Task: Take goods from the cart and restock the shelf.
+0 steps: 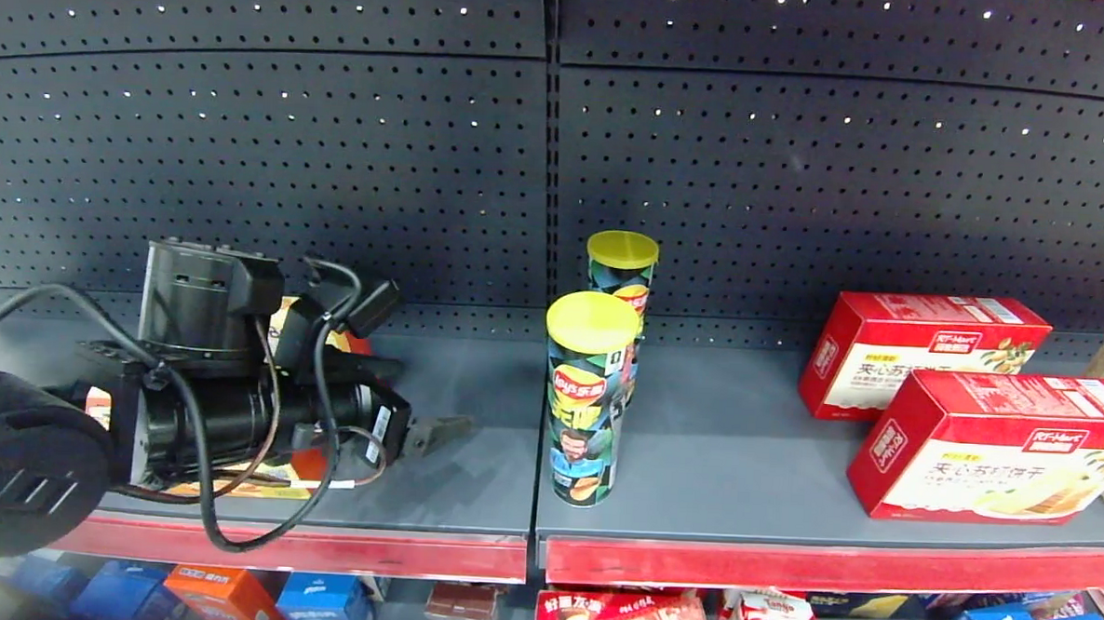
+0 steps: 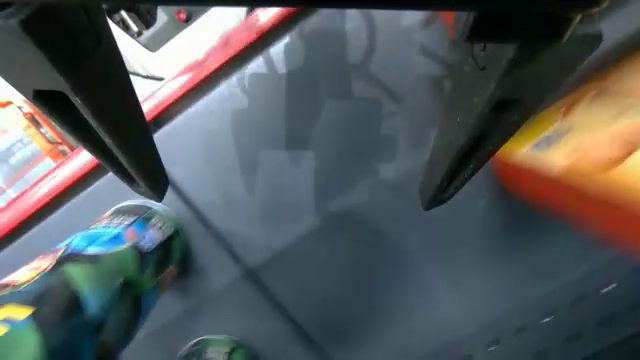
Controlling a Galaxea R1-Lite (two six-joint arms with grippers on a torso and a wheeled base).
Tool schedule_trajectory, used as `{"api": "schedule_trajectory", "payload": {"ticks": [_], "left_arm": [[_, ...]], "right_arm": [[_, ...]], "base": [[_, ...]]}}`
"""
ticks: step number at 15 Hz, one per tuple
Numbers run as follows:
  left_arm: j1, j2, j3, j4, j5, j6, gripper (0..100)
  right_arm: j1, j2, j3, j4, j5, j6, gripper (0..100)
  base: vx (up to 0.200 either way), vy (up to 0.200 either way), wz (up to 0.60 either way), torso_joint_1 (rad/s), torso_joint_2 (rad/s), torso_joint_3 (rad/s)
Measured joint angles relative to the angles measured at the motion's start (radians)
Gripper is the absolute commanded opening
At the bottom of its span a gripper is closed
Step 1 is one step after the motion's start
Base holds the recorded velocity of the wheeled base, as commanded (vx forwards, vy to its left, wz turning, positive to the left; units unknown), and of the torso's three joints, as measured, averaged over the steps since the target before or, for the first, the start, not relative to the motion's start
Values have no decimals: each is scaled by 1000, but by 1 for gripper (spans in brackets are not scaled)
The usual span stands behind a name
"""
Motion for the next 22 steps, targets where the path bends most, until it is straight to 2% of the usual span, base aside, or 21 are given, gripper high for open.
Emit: {"api": "schedule_trajectory", "payload": {"ticks": [5,13,22], "left_arm": [[-34,87,-55,-37,0,1,100],[-92,191,-152,-41,1,1,100],[-119,219,-163,-53,7,0,100]], "right_arm": [[-16,-2,2,2,0,0,100],[-37,-16,9,8,0,0,100],[-57,-22,14,6,0,0,100]], "base": [[0,0,0,0,0,0],[0,0,0,0,0,0],[0,0,0,0,0,0]]}}
